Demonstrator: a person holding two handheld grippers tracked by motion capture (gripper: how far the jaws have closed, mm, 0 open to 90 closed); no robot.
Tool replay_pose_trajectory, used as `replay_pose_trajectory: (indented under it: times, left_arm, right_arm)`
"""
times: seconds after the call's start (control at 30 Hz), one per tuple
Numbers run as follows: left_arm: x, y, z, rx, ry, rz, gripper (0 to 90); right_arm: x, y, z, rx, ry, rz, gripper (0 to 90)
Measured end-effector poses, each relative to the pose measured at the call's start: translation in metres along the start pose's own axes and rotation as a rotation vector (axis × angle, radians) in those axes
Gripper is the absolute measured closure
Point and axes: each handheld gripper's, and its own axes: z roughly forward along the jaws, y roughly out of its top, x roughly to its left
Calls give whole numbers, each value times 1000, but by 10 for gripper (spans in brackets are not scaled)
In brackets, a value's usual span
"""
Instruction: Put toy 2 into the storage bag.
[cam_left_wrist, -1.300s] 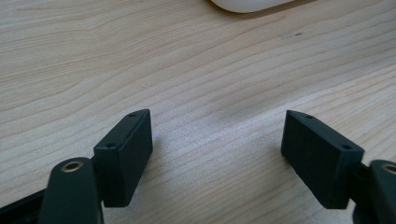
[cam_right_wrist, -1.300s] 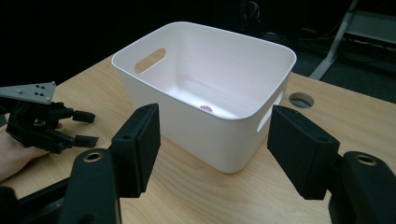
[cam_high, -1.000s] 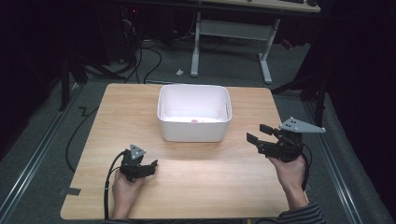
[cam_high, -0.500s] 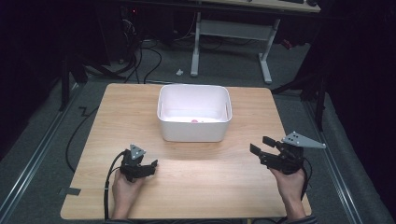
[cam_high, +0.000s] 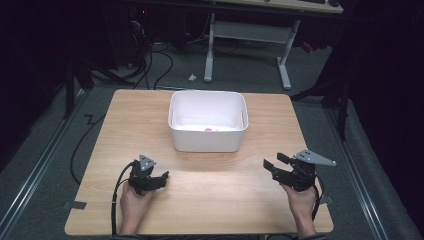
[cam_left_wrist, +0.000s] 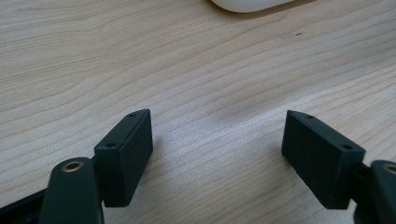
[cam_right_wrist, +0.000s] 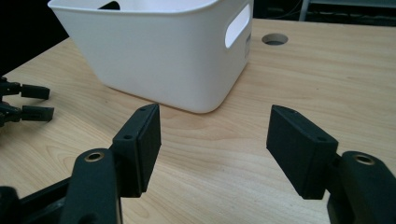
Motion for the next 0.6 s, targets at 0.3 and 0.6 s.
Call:
replay_pose_trajectory:
  times: [0.3, 0.6]
  left_arm:
    - [0, 0, 0, 0, 0, 0, 251]
    - [0, 0, 0, 0, 0, 0, 251]
  right_arm:
    - [-5, -17, 19, 28, -2, 39, 358]
    - [-8, -33, 37, 77, -16, 44, 362]
